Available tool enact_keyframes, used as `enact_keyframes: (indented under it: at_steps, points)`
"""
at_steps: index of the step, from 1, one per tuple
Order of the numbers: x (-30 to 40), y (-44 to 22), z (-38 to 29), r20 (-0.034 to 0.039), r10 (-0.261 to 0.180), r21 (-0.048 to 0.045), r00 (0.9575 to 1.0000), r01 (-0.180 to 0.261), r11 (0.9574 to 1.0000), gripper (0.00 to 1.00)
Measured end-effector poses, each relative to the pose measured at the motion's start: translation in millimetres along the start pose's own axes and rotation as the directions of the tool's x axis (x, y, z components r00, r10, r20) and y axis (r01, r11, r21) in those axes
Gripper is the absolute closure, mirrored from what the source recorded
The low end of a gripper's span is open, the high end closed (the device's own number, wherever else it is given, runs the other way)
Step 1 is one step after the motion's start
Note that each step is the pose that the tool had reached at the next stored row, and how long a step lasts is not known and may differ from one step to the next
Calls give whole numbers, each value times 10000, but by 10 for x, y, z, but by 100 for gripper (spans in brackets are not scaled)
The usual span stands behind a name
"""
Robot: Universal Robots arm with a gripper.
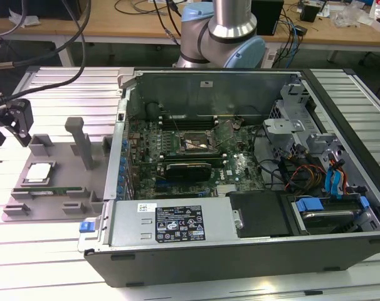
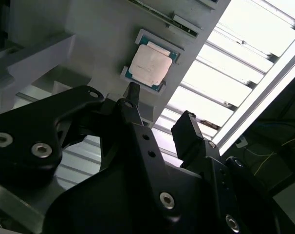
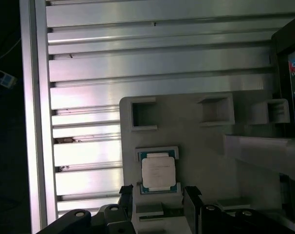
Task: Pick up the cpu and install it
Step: 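Pick up the cpu and move it towards the insertion slot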
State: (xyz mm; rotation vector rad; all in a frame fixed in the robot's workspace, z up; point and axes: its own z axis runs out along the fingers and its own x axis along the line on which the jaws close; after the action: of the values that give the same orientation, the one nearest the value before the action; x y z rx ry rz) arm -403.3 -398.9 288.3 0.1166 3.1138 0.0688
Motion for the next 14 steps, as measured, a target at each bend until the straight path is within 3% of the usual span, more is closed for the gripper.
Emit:
enact_keyframes:
  at_steps: [14]
  points:
    - [3, -5, 119, 0, 0, -1, 10000, 0, 10000, 46]
